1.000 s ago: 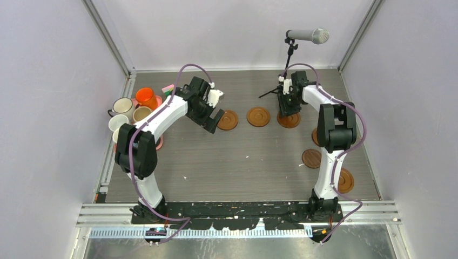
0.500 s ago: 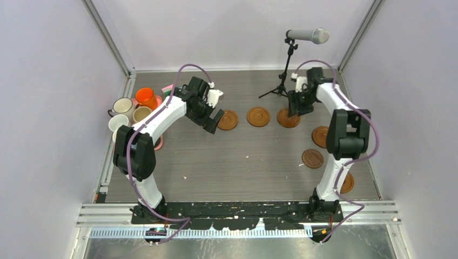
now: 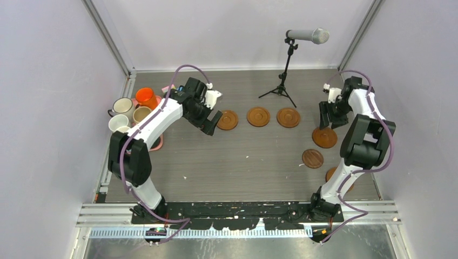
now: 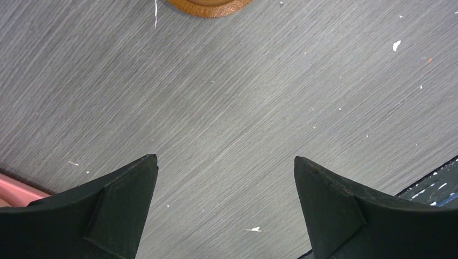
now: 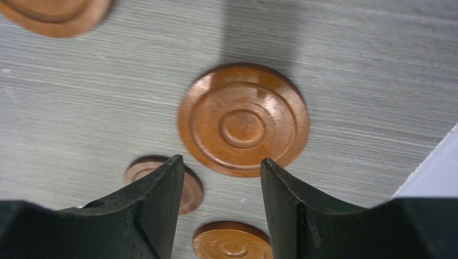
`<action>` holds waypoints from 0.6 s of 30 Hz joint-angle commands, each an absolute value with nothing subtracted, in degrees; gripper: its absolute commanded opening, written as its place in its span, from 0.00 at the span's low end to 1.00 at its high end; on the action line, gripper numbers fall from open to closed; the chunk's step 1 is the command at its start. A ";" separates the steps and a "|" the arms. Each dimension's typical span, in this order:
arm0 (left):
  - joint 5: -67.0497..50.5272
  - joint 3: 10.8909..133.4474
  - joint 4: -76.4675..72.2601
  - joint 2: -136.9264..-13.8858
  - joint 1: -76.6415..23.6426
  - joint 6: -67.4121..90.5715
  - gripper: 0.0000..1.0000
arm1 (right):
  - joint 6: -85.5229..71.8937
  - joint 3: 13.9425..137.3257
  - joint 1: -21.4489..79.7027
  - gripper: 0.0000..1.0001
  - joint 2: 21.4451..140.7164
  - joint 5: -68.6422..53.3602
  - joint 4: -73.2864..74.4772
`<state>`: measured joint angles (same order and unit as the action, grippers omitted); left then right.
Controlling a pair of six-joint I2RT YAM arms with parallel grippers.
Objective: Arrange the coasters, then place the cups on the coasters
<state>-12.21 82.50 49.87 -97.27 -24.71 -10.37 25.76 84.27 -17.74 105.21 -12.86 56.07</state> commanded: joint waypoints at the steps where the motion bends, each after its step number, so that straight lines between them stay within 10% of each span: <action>1: -12.66 81.25 50.29 -93.73 -24.43 -11.51 1.00 | 29.23 83.84 -19.73 0.58 108.52 -8.48 55.33; 18: -11.17 80.61 50.09 -92.23 -23.98 -11.00 1.00 | 32.70 76.55 -17.20 0.38 112.16 -6.91 48.65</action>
